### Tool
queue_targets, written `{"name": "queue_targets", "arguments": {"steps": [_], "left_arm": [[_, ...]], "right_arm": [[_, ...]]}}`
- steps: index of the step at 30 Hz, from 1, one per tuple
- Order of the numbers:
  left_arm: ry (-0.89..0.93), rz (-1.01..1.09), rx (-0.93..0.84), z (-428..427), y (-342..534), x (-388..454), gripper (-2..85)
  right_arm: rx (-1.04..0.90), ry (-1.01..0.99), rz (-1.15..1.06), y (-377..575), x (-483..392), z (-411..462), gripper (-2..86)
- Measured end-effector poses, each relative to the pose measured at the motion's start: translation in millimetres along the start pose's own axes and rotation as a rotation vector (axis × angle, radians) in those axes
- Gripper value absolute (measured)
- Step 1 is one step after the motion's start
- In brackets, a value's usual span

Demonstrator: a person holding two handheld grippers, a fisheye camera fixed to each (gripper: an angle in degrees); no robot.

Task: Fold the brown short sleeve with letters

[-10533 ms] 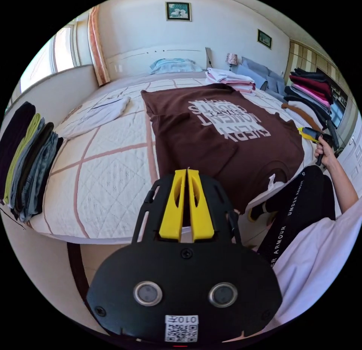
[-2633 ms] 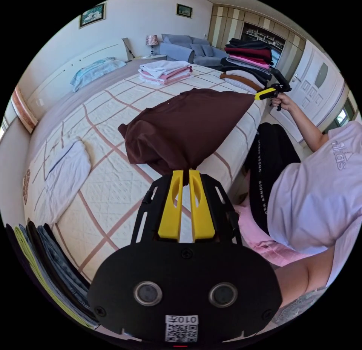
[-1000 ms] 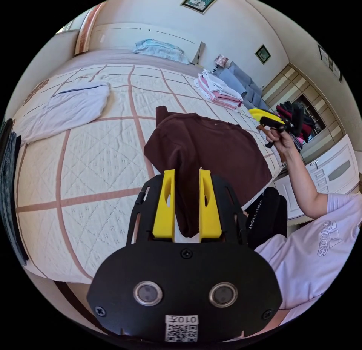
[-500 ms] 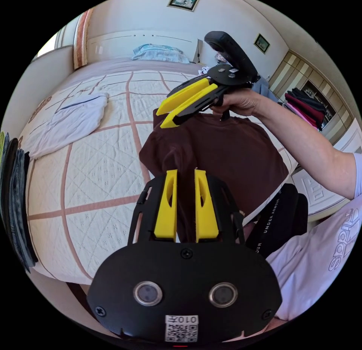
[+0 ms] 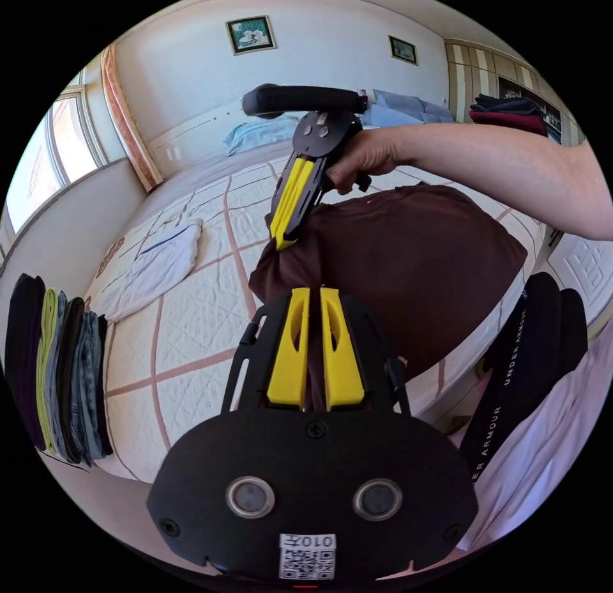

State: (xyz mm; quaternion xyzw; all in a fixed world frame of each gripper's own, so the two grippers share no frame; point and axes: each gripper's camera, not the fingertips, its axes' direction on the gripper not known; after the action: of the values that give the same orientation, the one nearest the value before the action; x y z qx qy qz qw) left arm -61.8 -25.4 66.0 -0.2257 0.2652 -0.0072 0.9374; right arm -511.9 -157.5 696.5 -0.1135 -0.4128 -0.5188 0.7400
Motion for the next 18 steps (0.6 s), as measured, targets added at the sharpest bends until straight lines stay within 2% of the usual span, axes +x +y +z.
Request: {"name": "queue_targets", "arguments": {"steps": [3, 5, 7, 11, 12, 14, 18], "left_arm": [[-0.059, 0.031, 0.024, -11.5, 2.4, 18.5, 0.8], [-0.085, 0.055, 0.048, -18.2, 3.4, 30.6, 0.8], [-0.081, 0.083, 0.08, -26.0, 2.7, 43.7, 1.0], [-0.064, 0.117, 0.075, -29.0, -2.5, 55.7, 2.1], [-0.061, 0.106, 0.027, -23.1, -5.5, 56.7, 2.5], [-0.028, 0.099, -0.055, -11.4, -9.6, 58.0, 2.9], [0.015, 0.121, -0.056, -8.0, -13.9, 64.5, 2.0]], "right_arm": [[0.122, 0.065, 0.034, 35.7, -11.4, -35.5, 4.1], [0.277, 0.084, 0.057, 67.4, -20.1, -63.4, 4.0], [0.332, 0.067, 0.084, 84.5, -23.0, -76.6, 4.1], [0.382, 0.022, 0.097, 120.7, -37.7, -100.3, 4.2], [0.388, 0.0, 0.106, 126.0, -37.3, -103.2, 4.2], [0.361, -0.075, 0.187, 141.3, -28.1, -109.6, 4.2], [0.308, -0.093, 0.252, 152.8, -21.1, -117.4, 4.2]]}}
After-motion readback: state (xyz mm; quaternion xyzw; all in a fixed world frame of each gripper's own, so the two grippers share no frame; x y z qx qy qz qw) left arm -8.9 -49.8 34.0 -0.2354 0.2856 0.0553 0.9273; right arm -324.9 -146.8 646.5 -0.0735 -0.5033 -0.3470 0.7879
